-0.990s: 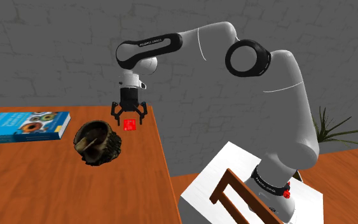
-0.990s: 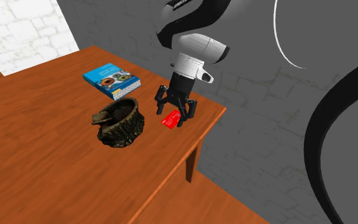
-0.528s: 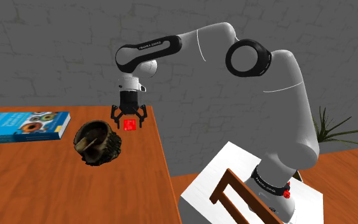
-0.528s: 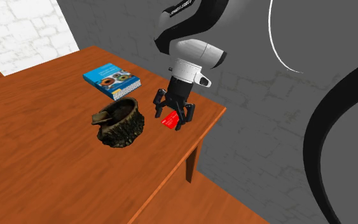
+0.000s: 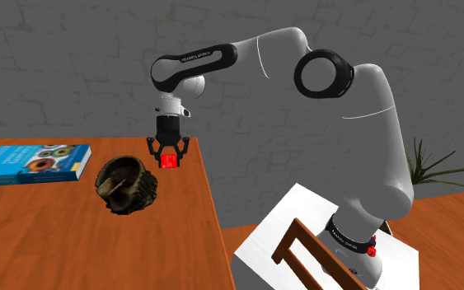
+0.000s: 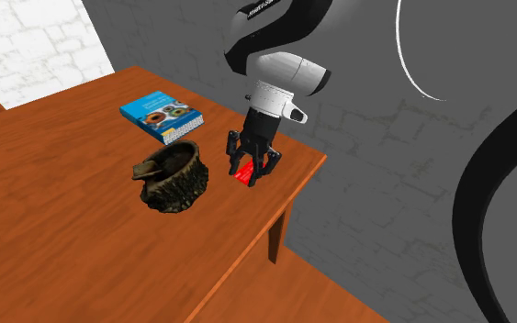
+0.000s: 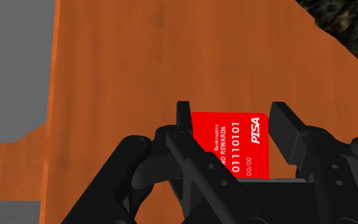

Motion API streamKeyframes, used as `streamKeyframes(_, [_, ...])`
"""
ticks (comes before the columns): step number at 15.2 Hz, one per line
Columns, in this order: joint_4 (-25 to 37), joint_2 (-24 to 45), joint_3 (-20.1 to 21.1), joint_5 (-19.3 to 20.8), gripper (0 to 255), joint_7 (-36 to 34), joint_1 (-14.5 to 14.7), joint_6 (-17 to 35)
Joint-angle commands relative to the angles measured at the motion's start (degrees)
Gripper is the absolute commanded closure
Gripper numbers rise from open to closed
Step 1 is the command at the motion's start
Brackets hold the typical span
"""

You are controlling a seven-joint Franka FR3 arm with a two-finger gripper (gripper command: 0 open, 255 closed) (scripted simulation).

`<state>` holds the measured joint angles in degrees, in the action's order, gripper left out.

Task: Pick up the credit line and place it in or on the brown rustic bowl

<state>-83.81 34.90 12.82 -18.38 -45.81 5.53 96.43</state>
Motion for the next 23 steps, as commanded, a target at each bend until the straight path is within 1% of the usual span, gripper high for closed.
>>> streamKeyframes(1, [-0.5,0.3,0.1,-0.1,255,0.1,0.2,0.6])
streamKeyframes(4, [0.3,0.8,0.1,0.0,255,-0.1,0.3,0.2])
streamKeyframes(14, [3.7,-1.8,0.4,-0.3,255,-2.1,-0.1,-5.5])
streamKeyframes(23, [8.3,-3.2,0.7,-0.5,255,-4.2,-0.3,-11.0])
